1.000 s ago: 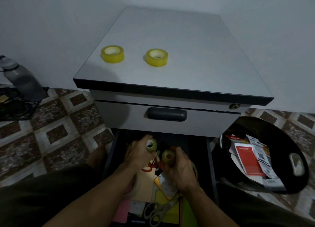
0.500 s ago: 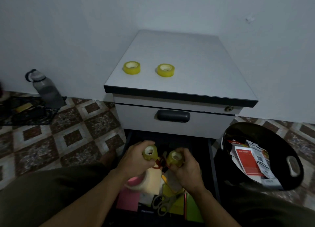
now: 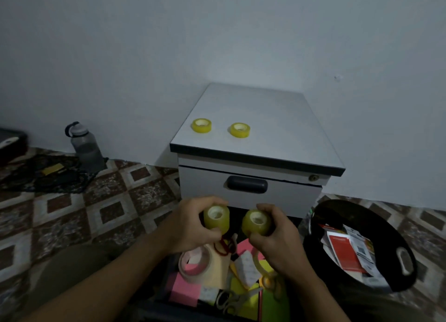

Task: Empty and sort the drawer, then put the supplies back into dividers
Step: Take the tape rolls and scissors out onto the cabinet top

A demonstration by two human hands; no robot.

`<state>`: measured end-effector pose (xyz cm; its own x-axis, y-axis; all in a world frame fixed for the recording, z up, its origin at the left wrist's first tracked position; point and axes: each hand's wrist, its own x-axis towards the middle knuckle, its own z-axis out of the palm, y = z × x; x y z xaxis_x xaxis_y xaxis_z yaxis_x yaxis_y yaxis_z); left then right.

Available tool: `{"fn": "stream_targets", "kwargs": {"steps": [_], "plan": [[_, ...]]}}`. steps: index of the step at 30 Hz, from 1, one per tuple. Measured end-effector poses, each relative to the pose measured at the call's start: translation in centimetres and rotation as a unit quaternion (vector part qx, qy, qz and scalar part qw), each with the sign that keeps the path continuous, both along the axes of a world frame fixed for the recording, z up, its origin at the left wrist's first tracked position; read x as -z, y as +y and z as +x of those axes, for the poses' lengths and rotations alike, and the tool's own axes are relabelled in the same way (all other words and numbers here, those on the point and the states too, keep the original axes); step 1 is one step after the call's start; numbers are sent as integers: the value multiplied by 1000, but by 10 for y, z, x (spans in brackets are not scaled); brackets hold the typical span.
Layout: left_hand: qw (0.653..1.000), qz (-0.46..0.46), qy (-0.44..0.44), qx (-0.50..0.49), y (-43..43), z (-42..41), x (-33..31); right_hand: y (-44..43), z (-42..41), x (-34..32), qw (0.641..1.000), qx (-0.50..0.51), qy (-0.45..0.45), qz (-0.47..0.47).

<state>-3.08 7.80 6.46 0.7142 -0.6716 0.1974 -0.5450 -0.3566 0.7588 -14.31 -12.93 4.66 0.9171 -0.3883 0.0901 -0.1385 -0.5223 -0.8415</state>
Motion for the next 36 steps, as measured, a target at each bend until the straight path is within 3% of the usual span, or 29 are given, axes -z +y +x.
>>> {"fn": "stream_targets", "kwargs": {"steps": [9, 16, 25, 36], "plan": [[993, -67, -69, -75, 2, 59, -98, -22, 55, -108, 993, -22, -102, -58], [983, -42, -109, -138, -27, 160, -140, -61, 154, -160, 987, -10, -109, -117], [989, 26, -48, -135, -72, 259, -119, -86, 260, -153, 987, -53, 4, -153], [990, 77, -30, -113, -70, 282, -113, -94, 280, -140, 983, -66, 45, -168]]}}
